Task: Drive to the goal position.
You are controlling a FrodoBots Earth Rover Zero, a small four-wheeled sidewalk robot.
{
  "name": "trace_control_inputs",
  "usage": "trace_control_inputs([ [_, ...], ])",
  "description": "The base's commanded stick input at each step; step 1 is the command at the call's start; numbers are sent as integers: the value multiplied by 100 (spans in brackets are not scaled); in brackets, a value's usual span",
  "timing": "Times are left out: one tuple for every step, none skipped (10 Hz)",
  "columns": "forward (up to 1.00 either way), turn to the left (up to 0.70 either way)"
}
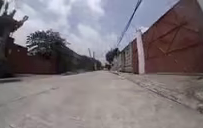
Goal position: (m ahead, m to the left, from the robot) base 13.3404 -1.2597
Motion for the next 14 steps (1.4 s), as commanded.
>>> trace_control_inputs([
  [50,-21],
  [50,-49],
  [50,-49],
  [50,-49],
  [50,-49],
  [50,-13],
  [50,1],
  [50,1],
  [50,1],
  [50,1],
  [50,1],
  [50,1],
  [50,1],
  [50,1],
])
